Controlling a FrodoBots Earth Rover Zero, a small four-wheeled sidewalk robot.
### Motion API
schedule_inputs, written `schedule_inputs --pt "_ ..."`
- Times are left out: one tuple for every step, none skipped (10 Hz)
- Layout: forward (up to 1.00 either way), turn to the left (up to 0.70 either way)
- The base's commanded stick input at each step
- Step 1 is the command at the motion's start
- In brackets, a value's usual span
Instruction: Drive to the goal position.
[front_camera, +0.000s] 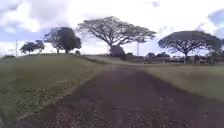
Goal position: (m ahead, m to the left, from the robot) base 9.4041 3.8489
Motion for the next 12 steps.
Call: schedule_inputs --pt "0.50 0.00" --pt "0.50 0.00" --pt "0.50 -0.41" --pt "0.50 -0.50" --pt "0.50 -0.50" --pt "0.50 -0.50" --pt "0.50 -0.50" --pt "0.50 -0.50" --pt "0.50 -0.50" --pt "0.50 -0.50" --pt "0.50 -0.50" --pt "0.50 -0.50"
